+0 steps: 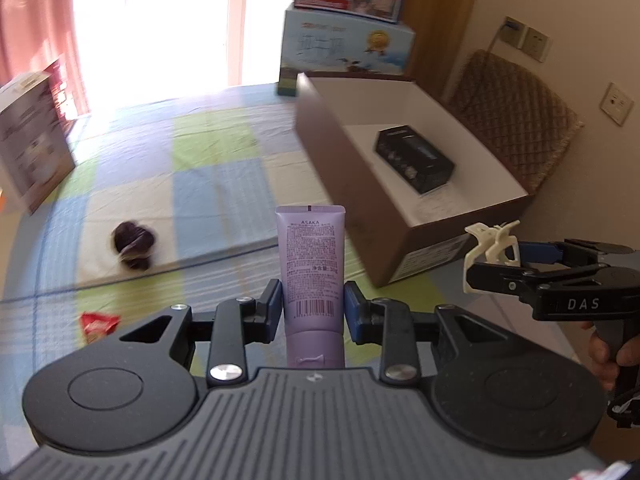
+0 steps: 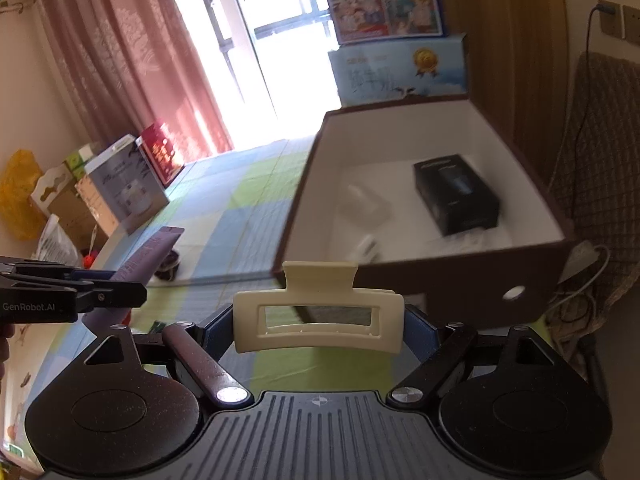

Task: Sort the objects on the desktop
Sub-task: 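Carry the purple tube and hair clip with both tools over the cardboard box, then open the left tool to drop the purple tube while the right tool releases the hair clip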

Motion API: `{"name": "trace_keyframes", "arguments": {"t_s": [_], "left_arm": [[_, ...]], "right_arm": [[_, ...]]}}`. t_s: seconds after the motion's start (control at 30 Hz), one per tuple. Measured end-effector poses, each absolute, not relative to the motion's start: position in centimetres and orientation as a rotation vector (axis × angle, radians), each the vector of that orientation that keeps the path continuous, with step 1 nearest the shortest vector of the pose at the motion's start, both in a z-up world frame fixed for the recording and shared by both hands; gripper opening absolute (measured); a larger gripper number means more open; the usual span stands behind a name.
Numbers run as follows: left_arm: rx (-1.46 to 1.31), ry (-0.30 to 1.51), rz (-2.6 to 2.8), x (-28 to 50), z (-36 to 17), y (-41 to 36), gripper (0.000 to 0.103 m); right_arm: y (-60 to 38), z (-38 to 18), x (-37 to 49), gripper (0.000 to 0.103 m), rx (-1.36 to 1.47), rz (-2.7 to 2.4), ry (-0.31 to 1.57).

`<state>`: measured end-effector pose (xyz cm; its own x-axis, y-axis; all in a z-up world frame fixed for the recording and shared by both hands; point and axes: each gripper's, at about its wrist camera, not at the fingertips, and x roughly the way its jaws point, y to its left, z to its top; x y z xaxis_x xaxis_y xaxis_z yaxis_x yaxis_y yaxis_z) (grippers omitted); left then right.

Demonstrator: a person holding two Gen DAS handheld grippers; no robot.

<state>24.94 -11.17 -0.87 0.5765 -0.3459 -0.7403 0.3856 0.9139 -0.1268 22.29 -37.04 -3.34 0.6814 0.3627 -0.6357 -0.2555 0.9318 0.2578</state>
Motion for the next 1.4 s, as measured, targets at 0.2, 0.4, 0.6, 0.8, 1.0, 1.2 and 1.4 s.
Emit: {"name": "trace_keyframes", "arguments": {"t_s": [0.2, 0.4, 0.6, 0.8, 1.0, 1.2, 1.4], "left_arm": [[0.071, 0.832, -0.508, 27.3, -0.1, -16.5, 0.028], [0.083, 0.827, -0.56, 29.9, 0.0, -21.4, 0.028], [0.109, 0.863, -0.58, 33.0, -1.4, -25.7, 0.028], [0.153, 0.939, -0.592, 35.7, -3.8, -28.3, 0.028], [0.219, 0.988, -0.603, 36.9, -5.2, -29.7, 0.028], [0.275, 1.038, -0.597, 37.6, -6.5, -30.5, 0.028], [0.323, 1.078, -0.593, 38.2, -7.8, -30.9, 0.028]], "right_arm": [[-40.8, -2.1, 25.0, 0.083, 0.131, 0.351, 0.716], [-43.1, -1.9, 28.8, 0.083, 0.076, 0.389, 0.722], [-44.6, -3.0, 32.8, 0.083, 0.039, 0.425, 0.784], [-44.9, -3.8, 34.9, 0.083, -0.008, 0.47, 0.838], [-44.6, -4.4, 36.0, 0.083, -0.054, 0.511, 0.876], [-44.4, -5.0, 36.7, 0.083, -0.075, 0.53, 0.912], [-44.3, -5.2, 37.3, 0.083, -0.083, 0.542, 0.946]]}}
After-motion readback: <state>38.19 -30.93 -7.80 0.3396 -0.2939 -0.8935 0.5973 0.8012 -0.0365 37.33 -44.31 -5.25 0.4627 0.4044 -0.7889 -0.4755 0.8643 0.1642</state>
